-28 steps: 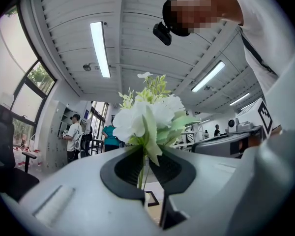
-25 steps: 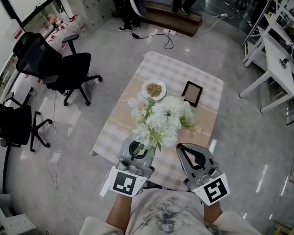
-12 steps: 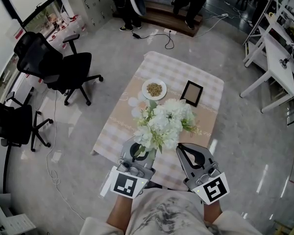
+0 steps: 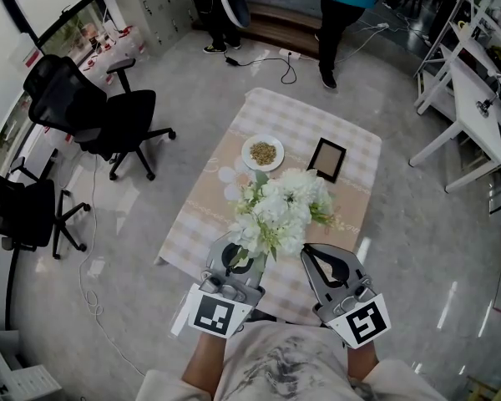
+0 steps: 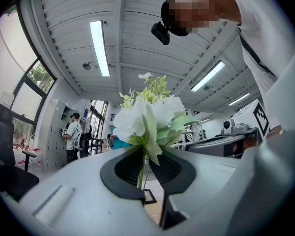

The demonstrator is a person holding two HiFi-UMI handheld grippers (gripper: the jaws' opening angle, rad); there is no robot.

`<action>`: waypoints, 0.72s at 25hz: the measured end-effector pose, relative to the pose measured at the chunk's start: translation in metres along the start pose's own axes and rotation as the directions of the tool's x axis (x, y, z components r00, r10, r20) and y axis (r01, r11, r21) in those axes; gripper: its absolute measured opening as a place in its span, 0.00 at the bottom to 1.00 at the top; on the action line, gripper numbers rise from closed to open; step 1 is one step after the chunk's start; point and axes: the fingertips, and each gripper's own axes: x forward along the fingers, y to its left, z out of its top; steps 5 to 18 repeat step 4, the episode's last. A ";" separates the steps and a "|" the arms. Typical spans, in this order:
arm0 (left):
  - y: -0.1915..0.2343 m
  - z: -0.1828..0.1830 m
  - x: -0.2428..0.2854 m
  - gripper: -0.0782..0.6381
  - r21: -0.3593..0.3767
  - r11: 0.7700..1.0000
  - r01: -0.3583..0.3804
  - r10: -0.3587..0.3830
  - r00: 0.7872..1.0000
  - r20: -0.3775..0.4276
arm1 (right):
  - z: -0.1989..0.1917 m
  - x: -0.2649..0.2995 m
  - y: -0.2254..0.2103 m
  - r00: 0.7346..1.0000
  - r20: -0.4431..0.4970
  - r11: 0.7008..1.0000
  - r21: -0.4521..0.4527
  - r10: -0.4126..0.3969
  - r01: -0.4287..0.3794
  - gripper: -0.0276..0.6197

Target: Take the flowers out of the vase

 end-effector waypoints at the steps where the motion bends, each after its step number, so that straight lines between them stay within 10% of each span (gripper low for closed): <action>1: 0.000 0.000 0.000 0.18 0.000 1.000 0.000 0.000 1.000 -0.001 | 0.000 0.000 0.000 1.000 0.000 1.000 0.000 0.000 0.000 0.07; 18: 0.000 0.002 -0.001 0.18 0.001 1.000 -0.003 0.003 1.000 0.000 | 0.003 0.000 0.001 1.000 0.006 1.000 0.002 0.001 -0.001 0.07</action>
